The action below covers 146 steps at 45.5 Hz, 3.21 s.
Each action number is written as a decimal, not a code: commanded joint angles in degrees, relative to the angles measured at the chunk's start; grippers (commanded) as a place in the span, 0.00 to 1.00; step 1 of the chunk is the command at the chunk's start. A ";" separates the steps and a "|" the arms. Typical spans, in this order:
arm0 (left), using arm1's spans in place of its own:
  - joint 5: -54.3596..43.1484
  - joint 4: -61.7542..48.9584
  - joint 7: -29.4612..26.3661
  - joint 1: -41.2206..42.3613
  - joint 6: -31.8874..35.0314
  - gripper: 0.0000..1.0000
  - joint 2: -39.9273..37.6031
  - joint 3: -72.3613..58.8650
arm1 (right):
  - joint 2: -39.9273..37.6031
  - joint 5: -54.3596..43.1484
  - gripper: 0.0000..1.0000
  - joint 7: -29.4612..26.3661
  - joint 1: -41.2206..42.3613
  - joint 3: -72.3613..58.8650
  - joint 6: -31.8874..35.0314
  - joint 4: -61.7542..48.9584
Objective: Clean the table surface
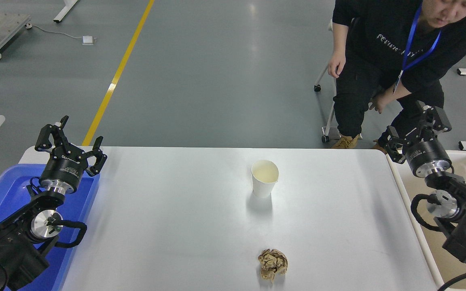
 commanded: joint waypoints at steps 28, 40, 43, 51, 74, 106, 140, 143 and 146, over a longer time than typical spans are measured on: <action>0.00 0.00 0.00 0.00 0.00 1.00 -0.04 0.00 | 0.79 0.09 0.99 -0.07 -0.40 0.38 -1.58 -0.03; 0.00 0.00 0.00 0.00 0.00 1.00 0.05 0.00 | 0.18 -0.17 0.99 -0.07 1.18 -1.21 -4.58 -0.11; 0.00 0.00 0.00 0.00 0.00 1.00 0.05 0.00 | -0.18 -0.35 0.99 -0.07 1.36 -1.65 -4.66 -0.29; 0.00 0.00 0.00 0.00 -0.09 1.00 0.05 0.00 | -1.58 -0.44 0.99 -0.07 1.63 -5.25 -4.14 -0.12; 0.00 0.00 0.00 0.00 0.00 1.00 0.05 0.00 | -2.90 -1.05 0.99 -0.16 3.99 -10.96 -3.70 0.41; 0.00 0.00 0.00 0.00 0.00 1.00 0.05 0.00 | -2.64 -37.60 0.99 0.02 33.35 -50.15 -2.64 8.75; 0.00 0.00 0.00 0.00 0.00 1.00 -0.04 0.00 | 13.70 -61.08 0.99 -4.02 37.14 -60.53 -8.71 17.56; 0.00 0.00 0.00 0.00 0.00 1.00 0.05 0.00 | 15.46 -61.00 0.99 -6.48 35.65 -60.71 -8.88 14.40; 0.00 0.00 0.00 0.00 0.00 1.00 0.05 0.00 | 17.48 -61.00 0.99 -8.41 33.71 -60.71 -8.97 11.76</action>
